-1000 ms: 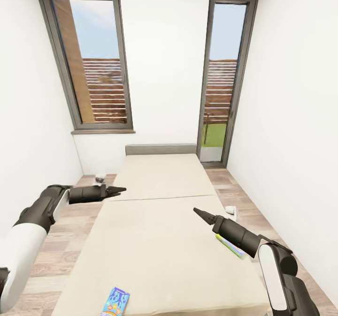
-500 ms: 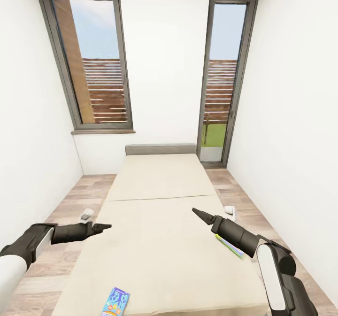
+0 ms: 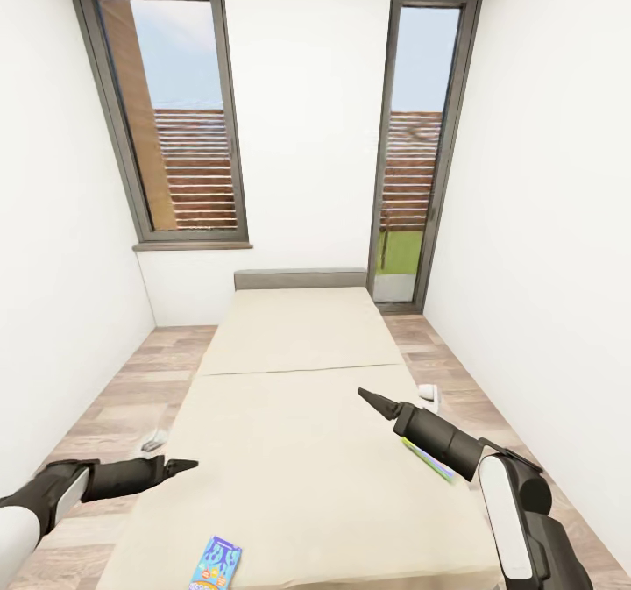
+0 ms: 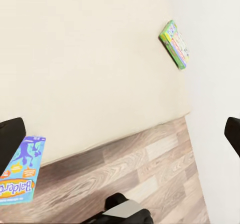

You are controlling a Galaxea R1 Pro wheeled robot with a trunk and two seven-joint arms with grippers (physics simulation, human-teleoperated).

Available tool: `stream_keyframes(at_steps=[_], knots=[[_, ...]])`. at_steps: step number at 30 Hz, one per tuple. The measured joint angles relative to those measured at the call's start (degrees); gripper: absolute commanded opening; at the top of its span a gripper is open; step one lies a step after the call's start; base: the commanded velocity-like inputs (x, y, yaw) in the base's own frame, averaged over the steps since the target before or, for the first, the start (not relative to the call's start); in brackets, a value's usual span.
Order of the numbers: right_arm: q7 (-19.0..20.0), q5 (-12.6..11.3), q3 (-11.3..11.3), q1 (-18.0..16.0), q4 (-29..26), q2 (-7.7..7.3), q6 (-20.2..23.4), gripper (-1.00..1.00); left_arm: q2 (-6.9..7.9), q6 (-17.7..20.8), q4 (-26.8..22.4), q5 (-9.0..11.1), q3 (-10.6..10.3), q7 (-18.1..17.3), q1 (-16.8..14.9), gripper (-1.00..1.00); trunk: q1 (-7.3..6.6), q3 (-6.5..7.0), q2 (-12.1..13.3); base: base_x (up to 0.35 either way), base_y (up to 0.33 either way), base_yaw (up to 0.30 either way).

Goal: Put all the toys in the child's room - the three board games (two on the bed and one on the table), the two jigsaw puzzles on the table, and the tennis ball on the table - inside the toy box on the table in the child's room.

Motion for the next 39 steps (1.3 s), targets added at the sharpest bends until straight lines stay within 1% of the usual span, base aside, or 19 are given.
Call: stream_keyframes(at_steps=[2,5,7,8,9,10,14,18,22,26,30,39], knots=[[0.0,0.0,0.0,0.0,0.0,0.03,0.0,1.00,0.08,-0.2,0.2,-0.1,-0.1,2.5,0.3,1.00,0.00,0.00,0.0,0.000,0.000,0.000],[0.0,0.0,0.1,0.0,0.0,0.07,0.0,1.00,0.14,-0.3,0.3,-0.1,-0.2,4.7,1.0,1.00,0.00,0.00,0.0,0.000,0.000,0.000],[0.0,0.0,0.1,0.0,-0.1,0.08,-0.1,1.00,0.05,-0.5,0.4,-0.1,-0.2,5.4,1.7,1.00,0.00,0.00,0.0,0.000,0.000,0.000],[0.0,0.0,0.1,0.0,-0.1,0.08,-0.1,1.00,-0.14,-1.1,0.5,-0.1,-0.2,5.8,2.7,1.00,0.00,-0.01,0.0,0.000,0.000,0.000],[0.0,0.0,0.1,0.0,-0.1,0.09,-0.1,1.00,-0.26,-1.6,0.5,0.0,-0.1,6.0,3.2,1.00,0.00,0.00,0.0,0.000,0.000,0.000],[0.0,0.0,0.1,0.0,-0.1,0.09,-0.1,1.00,-0.49,-2.9,0.5,0.0,-0.1,6.2,4.0,1.00,0.00,-0.01,0.0,0.000,0.000,0.000],[0.0,0.0,0.1,0.0,-0.1,0.09,-0.2,1.00,-0.89,-6.2,0.6,0.3,0.1,6.5,5.1,1.00,0.00,0.00,0.0,0.000,0.000,0.000],[0.0,0.0,0.1,0.0,-0.1,0.09,-0.2,1.00,-0.91,-7.7,0.8,0.4,0.2,6.7,5.5,1.00,0.00,0.00,0.0,0.000,0.000,0.000],[0.0,0.1,0.1,0.0,-0.1,0.09,-0.2,1.00,-0.96,-8.4,1.8,0.3,0.2,6.9,6.0,1.00,0.00,0.00,0.0,0.000,0.000,0.000],[0.0,0.1,0.2,0.0,-0.1,0.09,-0.3,1.00,-1.13,-10.0,2.7,0.4,0.2,8.7,6.4,1.00,0.00,0.00,0.0,0.000,0.000,0.000],[0.0,0.1,0.3,0.0,-0.1,0.09,-0.3,1.00,-1.15,-10.6,2.8,0.4,0.2,9.7,6.5,1.00,0.00,0.00,0.0,0.000,0.000,0.000],[-0.3,0.1,2.4,0.0,0.0,0.09,-0.4,1.00,-1.17,-11.0,2.9,0.5,0.3,10.5,6.7,1.00,0.00,0.00,0.0,0.000,0.000,0.000]])
